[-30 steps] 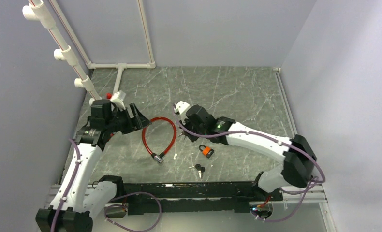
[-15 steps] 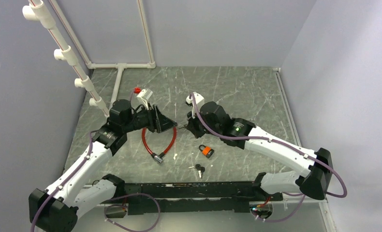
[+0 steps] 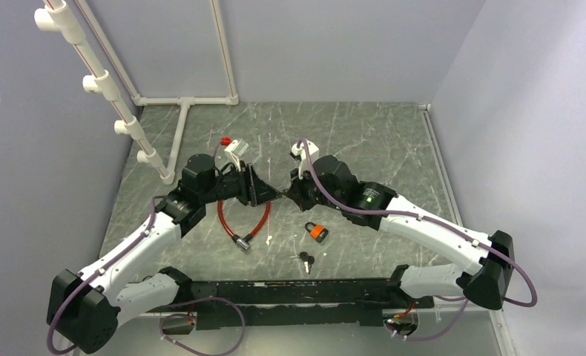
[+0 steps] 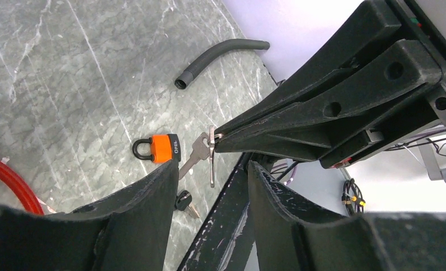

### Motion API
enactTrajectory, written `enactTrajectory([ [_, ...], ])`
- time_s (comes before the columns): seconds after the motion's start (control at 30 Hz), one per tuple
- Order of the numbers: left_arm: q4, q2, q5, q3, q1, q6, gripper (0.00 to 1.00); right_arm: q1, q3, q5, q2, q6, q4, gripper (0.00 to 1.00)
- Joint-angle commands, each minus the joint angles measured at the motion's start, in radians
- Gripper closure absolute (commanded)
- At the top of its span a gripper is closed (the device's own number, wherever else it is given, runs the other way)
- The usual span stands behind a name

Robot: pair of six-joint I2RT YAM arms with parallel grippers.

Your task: Unlock with the key

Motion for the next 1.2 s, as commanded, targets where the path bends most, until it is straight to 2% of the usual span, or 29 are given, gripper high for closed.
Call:
enactTrajectory([
  [0.0, 0.077, -0.007, 0.018, -0.005, -0.010, -0.014, 0.47, -0.001, 0.034, 0.004, -0.025, 0.022, 0.044, 1.00],
  [0.3, 0.043, -0.044, -0.012, -0.007, -0.018, -0.005, 0.45, 0.000, 0.034, -0.002, -0.025, 0.026, 0.052, 1.00],
  [0.63, 0.060, -0.023, -0.013, -0.028, -0.022, -0.010, 0.52, 0.000, 0.030, -0.002, -0.034, 0.030, 0.058, 1.00],
  [0.87, 0.038, 0.011, -0.049, -0.006, -0.029, -0.014, 0.76, 0.000, 0.010, -0.020, -0.046, 0.034, 0.075, 1.00],
  [0.9, 0.045, 0.013, -0.050, -0.007, -0.032, -0.015, 0.84, 0.000, 0.009, -0.026, -0.048, 0.034, 0.077, 1.00],
  [0.93, 0.049, 0.014, -0.057, -0.007, -0.034, -0.015, 0.96, 0.000, 0.009, -0.030, -0.049, 0.034, 0.077, 1.00],
  [0.97, 0.044, 0.012, -0.064, -0.005, -0.035, -0.014, 1.00, 0.000, 0.008, -0.033, -0.050, 0.034, 0.078, 1.00],
  [1.1, 0.002, -0.004, -0.082, 0.019, -0.041, 0.021, 1.00, -0.001, 0.000, -0.067, -0.064, 0.026, 0.089, 1.00],
  [1.13, -0.028, -0.009, -0.089, 0.034, -0.041, 0.035, 1.00, 0.000, 0.002, -0.068, -0.066, 0.021, 0.084, 0.85],
  [1.17, -0.067, -0.016, -0.094, 0.053, -0.041, 0.051, 1.00, 0.000, 0.004, -0.068, -0.069, 0.011, 0.079, 0.58],
])
